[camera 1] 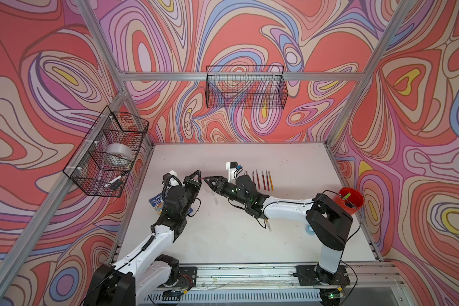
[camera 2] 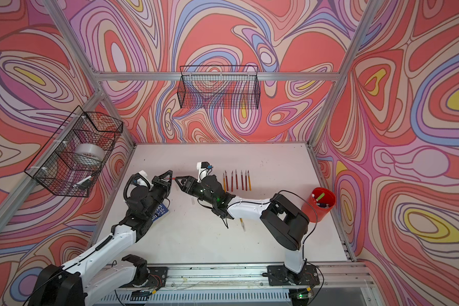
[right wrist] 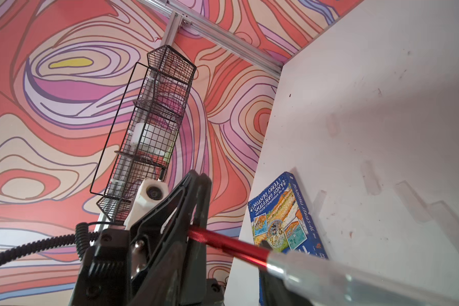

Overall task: Remove protective caps from carving knives
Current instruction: Pick up the carving knife from the center of the board.

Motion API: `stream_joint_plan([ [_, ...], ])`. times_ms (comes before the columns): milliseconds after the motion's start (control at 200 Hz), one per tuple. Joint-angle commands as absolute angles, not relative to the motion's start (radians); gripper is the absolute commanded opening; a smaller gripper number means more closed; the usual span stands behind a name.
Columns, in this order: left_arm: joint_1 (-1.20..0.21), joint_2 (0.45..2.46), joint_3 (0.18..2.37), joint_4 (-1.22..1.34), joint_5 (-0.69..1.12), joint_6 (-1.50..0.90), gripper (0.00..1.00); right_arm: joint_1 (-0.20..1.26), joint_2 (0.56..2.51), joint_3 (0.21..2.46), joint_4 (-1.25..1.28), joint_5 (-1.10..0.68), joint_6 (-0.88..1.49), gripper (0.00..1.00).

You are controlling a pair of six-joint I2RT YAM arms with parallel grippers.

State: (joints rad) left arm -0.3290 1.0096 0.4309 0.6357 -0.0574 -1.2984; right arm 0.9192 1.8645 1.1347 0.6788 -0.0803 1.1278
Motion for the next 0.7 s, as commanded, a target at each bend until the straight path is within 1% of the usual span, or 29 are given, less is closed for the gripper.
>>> stream_joint_plan([
  [0, -0.359, 1.012, 0.406, 0.765, -0.129, -1.259, 0.0, 0.91, 1.877, 1.162, 0.71, -0.021, 1.159, 0.46],
  [100, -0.391, 1.006, 0.393, 0.81, -0.166, -1.219, 0.0, 0.901, 1.889, 1.171, 0.722, -0.008, 1.175, 0.44],
  [310, -0.44, 0.996, 0.399, 0.793, -0.216, -1.162, 0.0, 0.887, 1.908, 1.202, 0.734, -0.041, 1.196, 0.3],
  [426, -0.455, 1.018, 0.384, 0.844, -0.219, -1.141, 0.0, 0.871, 1.92, 1.196, 0.795, -0.064, 1.244, 0.26],
  [506, -0.468, 1.043, 0.366, 0.909, -0.219, -1.135, 0.0, 0.862, 1.93, 1.203, 0.82, -0.08, 1.267, 0.21],
  [636, -0.475, 1.076, 0.357, 0.96, -0.218, -1.132, 0.0, 0.861, 1.927, 1.219, 0.812, -0.098, 1.261, 0.03],
  [696, -0.476, 1.08, 0.358, 0.962, -0.21, -1.127, 0.0, 0.86, 1.924, 1.217, 0.813, -0.101, 1.256, 0.0],
])
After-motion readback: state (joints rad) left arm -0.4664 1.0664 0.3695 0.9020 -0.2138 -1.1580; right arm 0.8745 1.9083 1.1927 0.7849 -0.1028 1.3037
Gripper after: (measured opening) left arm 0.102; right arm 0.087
